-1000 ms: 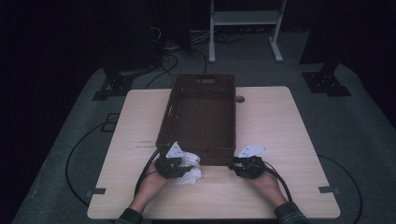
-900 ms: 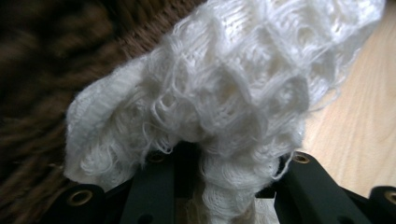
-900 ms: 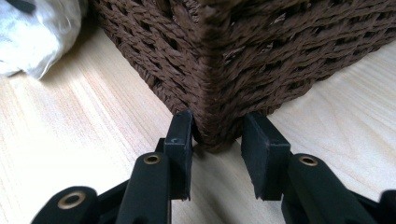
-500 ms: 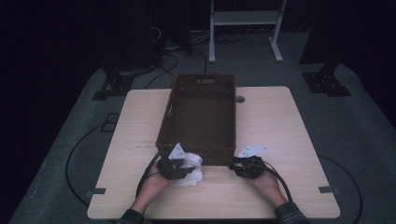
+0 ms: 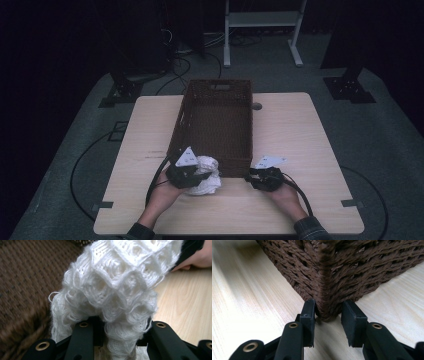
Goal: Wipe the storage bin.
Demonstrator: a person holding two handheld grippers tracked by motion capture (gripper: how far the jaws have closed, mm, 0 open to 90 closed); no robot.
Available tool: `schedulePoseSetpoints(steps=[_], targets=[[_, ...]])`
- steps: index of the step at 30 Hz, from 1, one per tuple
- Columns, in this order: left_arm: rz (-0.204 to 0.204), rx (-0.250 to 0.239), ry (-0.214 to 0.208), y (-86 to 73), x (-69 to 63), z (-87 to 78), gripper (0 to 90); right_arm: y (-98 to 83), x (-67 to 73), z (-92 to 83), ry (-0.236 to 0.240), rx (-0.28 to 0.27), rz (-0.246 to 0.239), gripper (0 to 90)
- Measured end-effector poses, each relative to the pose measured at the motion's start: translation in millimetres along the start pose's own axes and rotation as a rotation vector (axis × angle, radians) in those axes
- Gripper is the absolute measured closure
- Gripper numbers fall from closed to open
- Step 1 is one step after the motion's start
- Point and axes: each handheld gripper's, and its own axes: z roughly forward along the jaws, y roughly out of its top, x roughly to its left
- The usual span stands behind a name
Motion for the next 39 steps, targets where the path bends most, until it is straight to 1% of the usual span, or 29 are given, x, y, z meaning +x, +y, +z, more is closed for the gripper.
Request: schedulePoseSetpoints(steps=[1,2,3,4,5,7,13,16,19,21,25,27,29,35,36,38,39], targets=[[0.005,-0.014,-0.002,4.5,-0.5,-2.5,67.3,0.0,0.0,0.0,0.000,0.000,-0.001,63.7],[0.005,-0.014,-0.002,4.5,-0.5,-2.5,67.3,0.0,0.0,0.0,0.000,0.000,-0.001,63.7],[0.016,-0.025,-0.002,9.6,-1.1,-4.9,67.3,0.0,-0.1,0.0,0.001,0.000,0.000,63.7],[0.016,-0.025,-0.002,9.6,-1.1,-4.9,67.3,0.0,-0.1,0.0,0.001,0.000,0.000,63.7],[0.016,-0.034,-0.002,12.8,-1.4,-5.7,67.3,0.0,-0.1,0.0,0.001,0.000,0.000,63.7],[0.020,-0.034,-0.003,14.0,-1.2,-5.9,67.3,0.0,-0.1,0.0,0.001,0.000,-0.001,63.7],[0.005,-0.037,-0.017,11.2,0.0,0.1,67.5,0.0,0.0,0.0,0.000,0.000,-0.001,63.7],[0.012,-0.020,-0.023,8.7,-0.2,4.7,67.4,0.0,0.1,0.0,0.000,0.000,-0.001,63.7],[0.006,-0.015,-0.028,7.1,-0.6,8.4,67.4,0.0,0.1,0.0,0.000,0.000,-0.001,63.7],[0.009,-0.008,-0.031,6.0,-0.7,11.0,67.4,0.0,0.1,0.0,0.000,0.000,-0.001,63.8],[0.017,0.016,-0.035,3.4,-1.0,16.1,67.4,0.0,0.0,0.0,0.000,0.000,-0.001,63.7],[0.014,0.034,-0.040,0.5,-1.4,21.9,67.4,0.0,0.1,0.0,0.000,0.000,0.000,63.8],[0.019,0.047,-0.042,-1.1,-1.2,25.2,67.4,0.0,0.1,0.0,-0.001,-0.001,-0.002,63.8],[0.016,0.064,-0.046,-4.5,-2.5,32.5,67.4,0.0,0.0,0.0,-0.001,0.000,-0.002,63.8],[0.020,0.074,-0.049,-5.0,-2.2,33.1,67.4,0.0,-0.1,0.0,-0.001,0.000,-0.003,63.8],[0.018,0.075,-0.047,-6.0,-2.5,34.5,67.5,0.0,0.0,0.0,-0.001,0.000,-0.002,63.8],[0.018,0.084,-0.050,-7.1,-2.5,36.2,67.4,0.0,-0.2,-0.1,-0.001,0.001,-0.005,63.8]])
